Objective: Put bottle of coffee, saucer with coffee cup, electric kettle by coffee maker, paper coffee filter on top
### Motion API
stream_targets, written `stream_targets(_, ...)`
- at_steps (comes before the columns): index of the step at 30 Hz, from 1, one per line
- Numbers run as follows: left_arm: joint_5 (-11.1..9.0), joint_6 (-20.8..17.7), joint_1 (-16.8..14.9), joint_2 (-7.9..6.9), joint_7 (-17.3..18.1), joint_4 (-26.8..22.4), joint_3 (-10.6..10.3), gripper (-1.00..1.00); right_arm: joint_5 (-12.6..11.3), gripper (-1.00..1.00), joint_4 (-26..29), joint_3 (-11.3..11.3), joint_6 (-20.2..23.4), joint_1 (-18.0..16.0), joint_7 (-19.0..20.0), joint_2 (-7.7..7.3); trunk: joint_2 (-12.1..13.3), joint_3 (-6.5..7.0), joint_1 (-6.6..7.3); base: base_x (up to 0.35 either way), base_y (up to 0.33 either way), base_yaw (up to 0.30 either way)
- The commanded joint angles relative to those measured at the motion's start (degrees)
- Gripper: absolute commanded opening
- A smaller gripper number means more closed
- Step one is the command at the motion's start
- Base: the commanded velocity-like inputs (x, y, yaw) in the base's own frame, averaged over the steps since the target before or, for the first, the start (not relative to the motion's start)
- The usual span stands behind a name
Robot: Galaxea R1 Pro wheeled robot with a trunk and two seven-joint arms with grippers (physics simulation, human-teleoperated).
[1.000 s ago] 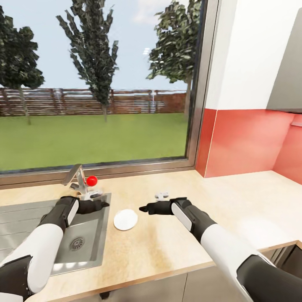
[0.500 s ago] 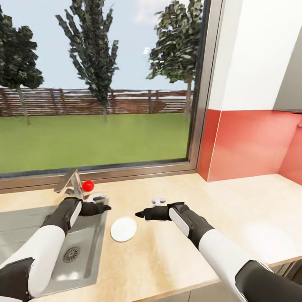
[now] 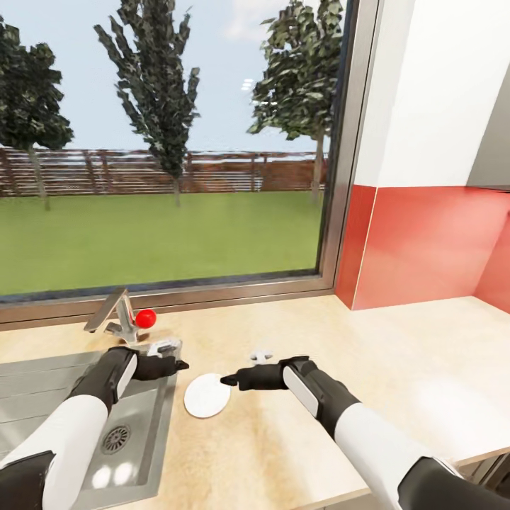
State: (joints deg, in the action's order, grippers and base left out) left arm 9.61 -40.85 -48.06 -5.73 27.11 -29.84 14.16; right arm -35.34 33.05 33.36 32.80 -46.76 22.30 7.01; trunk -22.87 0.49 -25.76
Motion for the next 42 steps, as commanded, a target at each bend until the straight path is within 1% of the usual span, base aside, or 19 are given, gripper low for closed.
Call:
stream_targets(1, 0.6, -0.2, 0.1, 0.04, 1.5, -0.1, 0.4, 1.00, -0.1, 1.00, 0.0, 0.1, 0.2, 0.3, 0.5, 0.27, 0.0, -0.02, -0.02, 0.000, 0.000, 0.000)
stream_targets(2, 0.7, -0.2, 0.2, 0.00, 4.0, 0.0, 0.3, 1.00, -0.1, 1.00, 0.0, 0.2, 0.2, 1.1, 1.4, 0.75, 0.0, -0.02, -0.02, 0.000, 0.000, 0.000)
stream_targets(5, 0.7, -0.1, 0.2, -0.07, 5.7, 0.6, 0.3, 1.00, -0.1, 1.00, 0.0, 0.1, 0.2, 1.7, 1.7, 0.92, 0.0, -0.02, -0.02, 0.000, 0.000, 0.000)
stream_targets(8, 0.7, 0.3, 0.2, -0.18, 6.2, 2.3, 0.3, 1.00, 0.0, 1.00, 0.0, 0.1, 0.1, 2.3, 1.9, 0.96, 0.0, -0.02, -0.02, 0.000, 0.000, 0.000)
stream_targets(9, 0.7, 0.6, 0.2, -0.11, 6.5, 3.3, 0.3, 1.00, 0.0, 1.00, 0.0, 0.2, 0.1, 3.0, 1.9, 0.98, 0.0, -0.02, -0.02, 0.000, 0.000, 0.000)
stream_targets(13, 0.6, 0.7, 0.3, -0.08, 6.7, 3.7, 0.3, 1.00, 0.1, 1.00, -0.1, 0.1, 0.1, 3.5, 1.9, 0.98, 0.0, -0.02, -0.02, 0.062, 0.000, 0.000)
stream_targets(18, 0.4, 0.7, 0.4, 0.01, 6.7, 4.4, 0.4, 1.00, 0.2, 1.00, -0.1, 0.2, 0.0, 5.3, 2.0, 0.98, 0.0, -0.02, -0.02, 0.148, 0.000, 0.000)
stream_targets(23, 0.4, 0.8, 1.6, 0.02, 6.6, 5.0, 0.4, 1.00, 0.2, 1.00, -0.6, 0.2, -0.1, 6.3, 2.0, 1.07, 0.0, -0.02, -0.02, 0.015, 0.000, 0.000)
stream_targets(29, 0.4, 0.9, 2.1, 0.03, 6.6, 5.1, 0.4, 1.00, 0.2, 1.00, -0.7, 0.2, -0.2, 7.3, 2.0, 1.83, 0.0, -0.02, -0.02, 0.001, 0.000, 0.000)
stream_targets(42, 0.4, 0.9, 2.3, 0.14, 6.6, 5.9, 0.4, 1.00, 0.2, 1.00, -1.4, 0.2, -0.3, 7.6, 1.9, 1.95, 0.0, -0.02, -0.02, 0.012, 0.000, 0.000)
